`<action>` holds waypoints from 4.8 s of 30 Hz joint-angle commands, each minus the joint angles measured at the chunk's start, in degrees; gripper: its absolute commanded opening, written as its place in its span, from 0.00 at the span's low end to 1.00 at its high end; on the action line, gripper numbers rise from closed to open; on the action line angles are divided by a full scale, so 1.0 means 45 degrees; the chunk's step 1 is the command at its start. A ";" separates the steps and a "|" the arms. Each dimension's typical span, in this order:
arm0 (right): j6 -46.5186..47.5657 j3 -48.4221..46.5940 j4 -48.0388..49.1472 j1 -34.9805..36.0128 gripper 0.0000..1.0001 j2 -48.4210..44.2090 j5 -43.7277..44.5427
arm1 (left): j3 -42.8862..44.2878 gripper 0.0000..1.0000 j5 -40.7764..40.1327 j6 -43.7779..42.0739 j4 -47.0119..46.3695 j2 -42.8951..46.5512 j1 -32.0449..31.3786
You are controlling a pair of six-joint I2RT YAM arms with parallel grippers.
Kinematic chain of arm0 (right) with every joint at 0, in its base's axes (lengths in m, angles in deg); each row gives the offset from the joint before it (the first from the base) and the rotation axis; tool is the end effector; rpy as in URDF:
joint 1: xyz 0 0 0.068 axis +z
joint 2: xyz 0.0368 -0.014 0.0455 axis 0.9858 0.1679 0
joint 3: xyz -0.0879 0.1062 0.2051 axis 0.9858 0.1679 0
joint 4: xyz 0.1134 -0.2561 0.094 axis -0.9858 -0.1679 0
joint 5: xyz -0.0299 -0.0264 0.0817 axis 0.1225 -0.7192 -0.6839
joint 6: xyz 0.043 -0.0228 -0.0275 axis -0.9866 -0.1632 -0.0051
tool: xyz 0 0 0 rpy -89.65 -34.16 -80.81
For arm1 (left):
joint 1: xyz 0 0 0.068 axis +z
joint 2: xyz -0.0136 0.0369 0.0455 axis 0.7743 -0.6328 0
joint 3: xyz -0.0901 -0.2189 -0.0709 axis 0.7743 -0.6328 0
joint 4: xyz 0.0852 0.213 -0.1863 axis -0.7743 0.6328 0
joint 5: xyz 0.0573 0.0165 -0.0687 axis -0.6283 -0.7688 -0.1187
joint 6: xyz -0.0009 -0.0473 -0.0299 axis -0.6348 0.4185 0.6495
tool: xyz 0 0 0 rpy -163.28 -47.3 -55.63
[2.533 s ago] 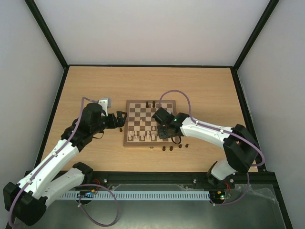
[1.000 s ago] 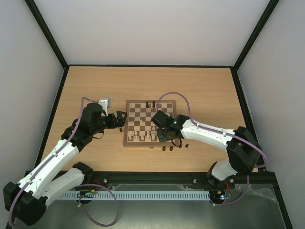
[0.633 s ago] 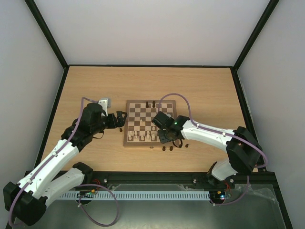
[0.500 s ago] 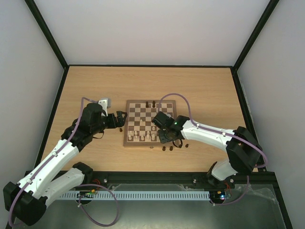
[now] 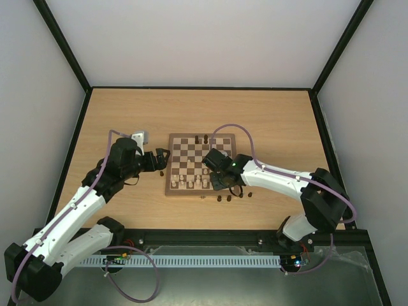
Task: Set up the chess pieces on the board
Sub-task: Place the chess piece on the chessboard, then pick up the chess piece from the chessboard.
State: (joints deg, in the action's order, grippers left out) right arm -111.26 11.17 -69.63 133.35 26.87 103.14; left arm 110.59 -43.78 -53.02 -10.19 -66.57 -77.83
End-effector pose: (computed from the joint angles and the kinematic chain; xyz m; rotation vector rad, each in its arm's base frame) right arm 0.2071 0.2600 0.1599 -0.3518 2.5805 0.2422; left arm 0.2211 -0.1171 0.2568 -0.0158 2.1542 -0.7052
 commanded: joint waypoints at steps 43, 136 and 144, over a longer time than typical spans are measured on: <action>0.0337 -0.0814 -0.0699 -0.1942 0.99 -0.4822 -0.0386 | 0.0118 0.99 0.0480 0.2166 -0.1382 -0.1993 -0.0332; 0.2694 -0.4412 -0.2020 -0.2837 0.03 0.3451 -0.1282 | 0.0029 1.00 -0.3810 0.2685 0.2096 0.1455 -0.4979; 0.2350 -0.3266 -0.2679 -0.2216 0.04 0.1644 -0.1069 | -0.0130 1.00 -0.3840 0.2818 0.1959 0.1441 -0.4982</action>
State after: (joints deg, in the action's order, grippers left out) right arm -99.61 -6.45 -76.34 121.72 38.87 98.11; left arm 110.61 -60.19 -41.02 -1.16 -60.23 -100.08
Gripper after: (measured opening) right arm 0.079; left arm 0.995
